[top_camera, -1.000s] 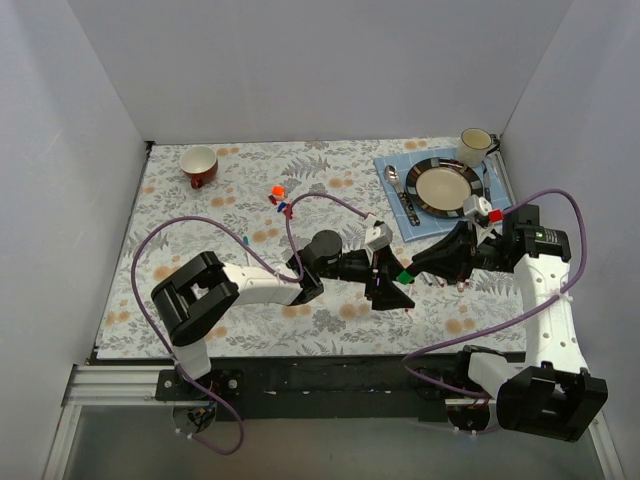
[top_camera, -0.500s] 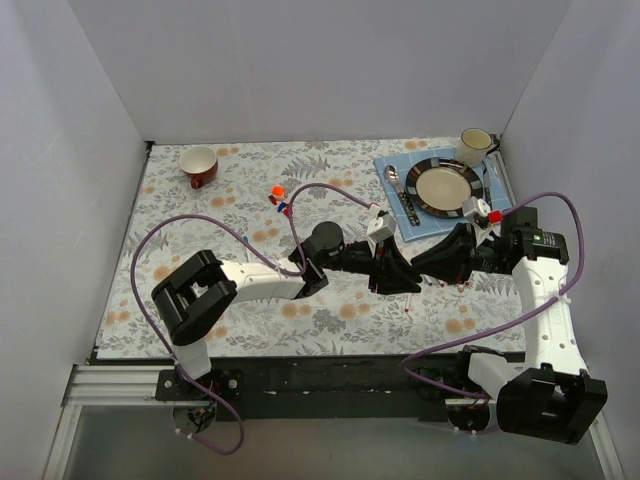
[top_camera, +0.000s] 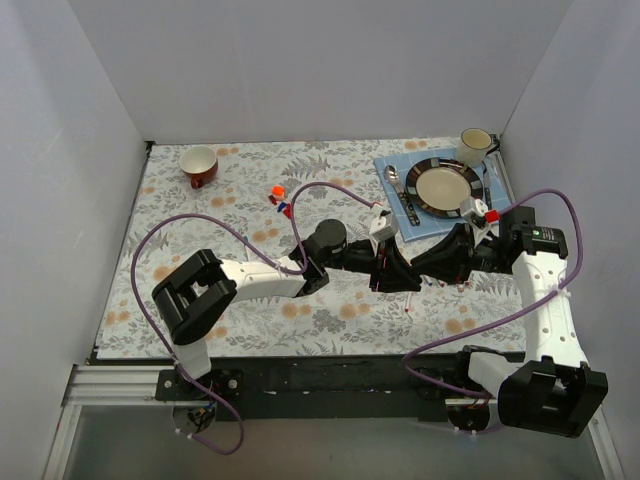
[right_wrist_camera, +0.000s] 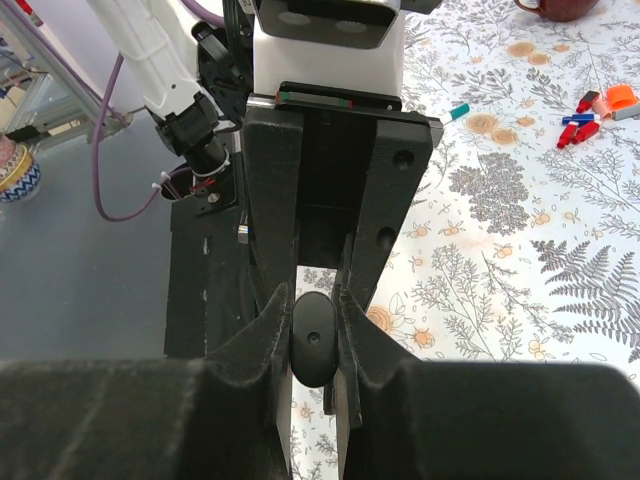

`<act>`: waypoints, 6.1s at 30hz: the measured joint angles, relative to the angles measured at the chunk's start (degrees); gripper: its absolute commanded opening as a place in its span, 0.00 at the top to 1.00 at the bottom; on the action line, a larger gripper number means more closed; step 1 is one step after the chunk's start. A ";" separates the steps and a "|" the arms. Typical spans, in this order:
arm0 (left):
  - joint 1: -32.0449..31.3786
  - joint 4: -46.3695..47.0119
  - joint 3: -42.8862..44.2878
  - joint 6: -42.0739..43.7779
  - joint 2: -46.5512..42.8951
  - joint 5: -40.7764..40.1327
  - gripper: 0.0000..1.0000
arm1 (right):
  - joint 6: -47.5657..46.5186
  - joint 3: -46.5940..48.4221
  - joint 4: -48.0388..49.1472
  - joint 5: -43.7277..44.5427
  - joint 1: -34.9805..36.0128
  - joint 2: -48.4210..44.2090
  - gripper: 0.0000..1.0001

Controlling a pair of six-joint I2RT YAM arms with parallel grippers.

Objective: Open the pen caps

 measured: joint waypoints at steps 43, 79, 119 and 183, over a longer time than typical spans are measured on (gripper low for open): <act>9.77 0.96 -15.69 -10.71 3.61 4.96 1.00 | 1.27 10.36 3.21 -1.03 -7.50 3.39 0.99; 43.67 -63.01 22.51 0.59 17.84 -30.32 0.57 | 43.58 -16.98 59.14 33.66 -0.24 -0.39 0.99; 44.04 -52.81 -19.10 6.86 -46.90 -39.23 0.02 | 46.64 -8.70 52.54 36.35 -13.18 30.16 0.33; 42.56 -73.18 7.58 -0.59 4.07 -60.65 0.92 | 34.51 -16.74 51.21 24.15 1.09 -5.99 0.45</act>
